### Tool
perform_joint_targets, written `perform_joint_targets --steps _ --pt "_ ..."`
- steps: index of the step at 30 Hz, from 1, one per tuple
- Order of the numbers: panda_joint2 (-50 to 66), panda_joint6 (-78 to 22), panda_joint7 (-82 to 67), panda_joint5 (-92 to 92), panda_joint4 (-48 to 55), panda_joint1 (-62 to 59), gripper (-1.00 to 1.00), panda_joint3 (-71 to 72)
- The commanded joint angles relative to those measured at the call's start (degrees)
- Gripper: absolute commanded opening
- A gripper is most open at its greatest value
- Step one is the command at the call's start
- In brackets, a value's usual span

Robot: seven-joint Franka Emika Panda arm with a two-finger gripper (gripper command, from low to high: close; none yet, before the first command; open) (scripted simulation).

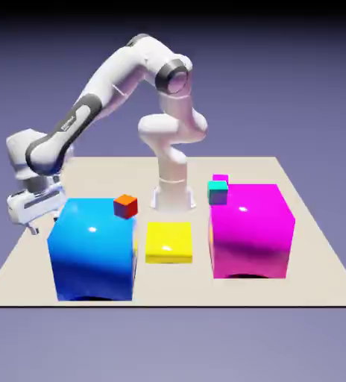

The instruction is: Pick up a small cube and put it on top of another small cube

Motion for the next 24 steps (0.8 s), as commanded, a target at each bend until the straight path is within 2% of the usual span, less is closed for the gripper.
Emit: perform_joint_targets --steps 1,7,13,14,20,24 --pt "0.1 -1.3 -0.4 2.2 -1.4 -2.1 0.0 0.2" --pt "-4.8 -5.3 -6.0 10.1 -12.9 -14.4 0.0 7.0" --pt "5.0 -5.2 -11.6 21.9 -10.5 -16.3 0.0 15.3" --pt "5.0 -5.2 -11.6 21.9 -10.5 -16.3 -1.0 15.3" --pt "-5.1 -4.9 -5.8 9.4 -12.6 -14.2 -1.0 6.6" --pt "-9.7 1.0 -3.9 -0.5 -8.7 -10.1 -1.0 1.3"
